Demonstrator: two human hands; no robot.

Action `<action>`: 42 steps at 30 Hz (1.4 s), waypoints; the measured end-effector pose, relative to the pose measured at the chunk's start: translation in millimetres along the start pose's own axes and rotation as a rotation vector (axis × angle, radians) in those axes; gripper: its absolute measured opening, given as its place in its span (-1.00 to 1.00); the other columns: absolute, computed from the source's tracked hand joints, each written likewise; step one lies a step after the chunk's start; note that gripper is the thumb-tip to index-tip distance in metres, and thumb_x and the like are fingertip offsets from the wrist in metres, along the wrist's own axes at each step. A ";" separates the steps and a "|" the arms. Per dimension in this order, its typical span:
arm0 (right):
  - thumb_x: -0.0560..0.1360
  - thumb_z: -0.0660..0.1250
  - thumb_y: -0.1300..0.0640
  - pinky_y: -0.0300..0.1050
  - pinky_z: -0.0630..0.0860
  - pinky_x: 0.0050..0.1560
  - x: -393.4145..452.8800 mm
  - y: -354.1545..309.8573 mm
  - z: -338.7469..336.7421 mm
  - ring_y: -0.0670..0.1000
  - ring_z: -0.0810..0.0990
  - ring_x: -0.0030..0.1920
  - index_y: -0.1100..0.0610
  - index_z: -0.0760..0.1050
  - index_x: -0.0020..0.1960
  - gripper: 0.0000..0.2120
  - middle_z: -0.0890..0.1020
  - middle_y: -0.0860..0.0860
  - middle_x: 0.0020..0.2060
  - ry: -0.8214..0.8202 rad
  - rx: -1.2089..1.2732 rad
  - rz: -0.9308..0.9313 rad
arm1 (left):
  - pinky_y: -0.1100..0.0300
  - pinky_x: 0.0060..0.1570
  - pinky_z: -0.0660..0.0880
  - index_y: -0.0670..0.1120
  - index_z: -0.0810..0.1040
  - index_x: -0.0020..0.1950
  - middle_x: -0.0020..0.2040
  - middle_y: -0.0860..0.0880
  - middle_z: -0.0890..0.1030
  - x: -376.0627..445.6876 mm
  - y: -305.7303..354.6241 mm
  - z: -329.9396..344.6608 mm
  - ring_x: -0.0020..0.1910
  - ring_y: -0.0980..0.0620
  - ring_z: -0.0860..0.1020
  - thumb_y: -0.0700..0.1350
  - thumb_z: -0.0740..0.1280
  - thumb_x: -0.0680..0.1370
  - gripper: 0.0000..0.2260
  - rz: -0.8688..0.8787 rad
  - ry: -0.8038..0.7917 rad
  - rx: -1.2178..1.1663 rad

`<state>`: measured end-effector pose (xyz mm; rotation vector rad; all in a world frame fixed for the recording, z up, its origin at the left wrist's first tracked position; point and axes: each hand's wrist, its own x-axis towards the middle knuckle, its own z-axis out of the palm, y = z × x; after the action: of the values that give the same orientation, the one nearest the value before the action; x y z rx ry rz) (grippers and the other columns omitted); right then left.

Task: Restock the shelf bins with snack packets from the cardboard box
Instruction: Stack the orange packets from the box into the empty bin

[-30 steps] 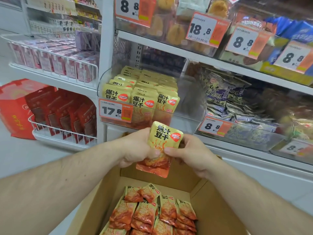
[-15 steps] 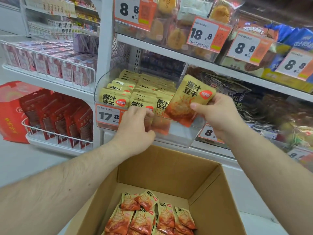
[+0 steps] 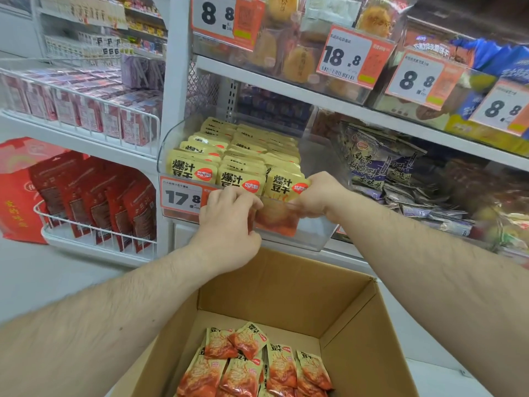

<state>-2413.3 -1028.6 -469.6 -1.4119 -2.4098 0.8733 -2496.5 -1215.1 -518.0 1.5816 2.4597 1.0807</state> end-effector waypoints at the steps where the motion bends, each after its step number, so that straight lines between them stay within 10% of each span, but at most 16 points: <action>1: 0.23 0.59 0.19 0.09 0.66 -0.19 0.5 -0.5 0.9 0.07 0.63 -0.33 0.25 0.60 -0.19 -0.75 0.67 0.15 -0.34 0.017 -0.022 0.007 | 0.07 0.31 0.20 0.07 0.42 0.27 0.12 0.15 0.21 -0.1 -0.5 0.3 0.30 0.01 0.17 -0.16 0.33 0.46 -0.61 0.005 0.003 0.007; 13: 0.43 0.53 0.01 -0.13 0.60 -0.32 -4.4 -12.7 4.6 0.07 0.65 -0.27 0.18 0.49 -0.07 -0.69 0.65 0.12 -0.18 0.051 -0.149 -0.001 | 0.10 0.25 0.19 0.08 0.42 0.30 0.16 0.13 0.26 -1.8 2.2 6.1 0.30 0.02 0.17 -0.16 0.31 0.47 -0.59 0.035 -0.031 0.025; 20: 0.42 0.53 0.17 0.08 0.65 0.05 1.3 -19.0 10.8 0.08 0.65 -0.07 0.22 0.53 -0.05 -0.78 0.64 0.13 -0.06 -0.008 -0.056 0.018 | 0.13 0.19 0.17 0.08 0.42 0.30 0.13 0.14 0.26 -2.5 2.9 7.8 0.27 0.03 0.19 -0.16 0.31 0.48 -0.60 0.046 -0.035 0.031; 28: 0.44 0.51 0.14 -0.19 0.59 -0.36 -6.3 -19.4 2.7 0.03 0.65 -0.27 0.19 0.51 -0.14 -0.80 0.64 0.11 -0.25 -0.038 -0.087 0.060 | 0.12 0.25 0.20 0.08 0.42 0.32 0.20 0.11 0.33 -3.6 0.8 12.8 0.28 0.04 0.21 -0.16 0.31 0.49 -0.60 0.066 -0.063 0.009; 32: 0.35 0.59 0.10 -0.09 0.66 -0.18 -16.0 -19.5 -4.2 0.03 0.63 -0.16 0.19 0.51 -0.01 -0.65 0.65 0.12 -0.09 -0.063 0.033 0.060 | 0.12 0.26 0.27 0.04 0.45 0.28 0.12 0.14 0.33 -6.0 -0.5 14.9 0.20 0.08 0.25 -0.21 0.31 0.48 -0.62 0.122 -0.050 -0.044; 35: 0.37 0.53 -0.03 -0.06 0.53 -0.14 -26.7 -7.4 -0.4 0.10 0.57 -0.07 0.21 0.37 0.31 -0.35 0.59 0.10 0.05 0.252 -0.153 -0.067 | 0.14 0.24 0.32 0.02 0.47 0.22 0.11 0.11 0.40 -11.2 -5.1 19.7 0.18 0.06 0.34 -0.25 0.31 0.49 -0.67 0.116 -0.117 -0.113; 38: 0.44 0.36 0.11 0.01 0.50 -0.04 -58.4 26.5 27.8 0.16 0.58 -0.04 0.25 0.46 0.28 -0.55 0.62 0.13 0.04 0.799 -0.105 -0.686 | 0.21 0.15 0.41 0.08 0.43 0.13 0.10 0.11 0.48 -18.4 -16.5 30.5 0.12 0.10 0.46 -0.23 0.32 0.50 -0.71 -0.011 -0.285 -0.206; 40: 0.42 0.32 0.15 -0.07 0.46 -0.12 -74.5 61.8 67.0 0.08 0.54 -0.15 0.24 0.55 0.04 -0.75 0.61 0.10 -0.13 0.816 -0.043 -0.824 | 0.29 -0.01 0.42 0.09 0.42 0.11 0.05 0.12 0.52 -21.5 -26.0 40.6 0.00 0.16 0.51 -0.22 0.33 0.50 -0.72 -0.082 -0.376 -0.196; 42: 0.42 0.30 0.12 -0.10 0.46 -0.15 -79.0 100.9 114.7 0.05 0.55 -0.16 0.14 0.54 -0.05 -0.85 0.59 0.00 -0.20 0.557 -0.015 -0.577 | 0.31 -0.12 0.44 0.09 0.43 0.09 0.01 0.13 0.53 -23.3 -33.5 50.7 -0.11 0.20 0.50 -0.22 0.33 0.50 -0.74 -0.149 -0.450 -0.182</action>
<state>-2352.5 -1102.9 -612.3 -0.7407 -2.1785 0.2703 -2492.9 -1215.0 -583.0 1.3793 2.0793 0.7935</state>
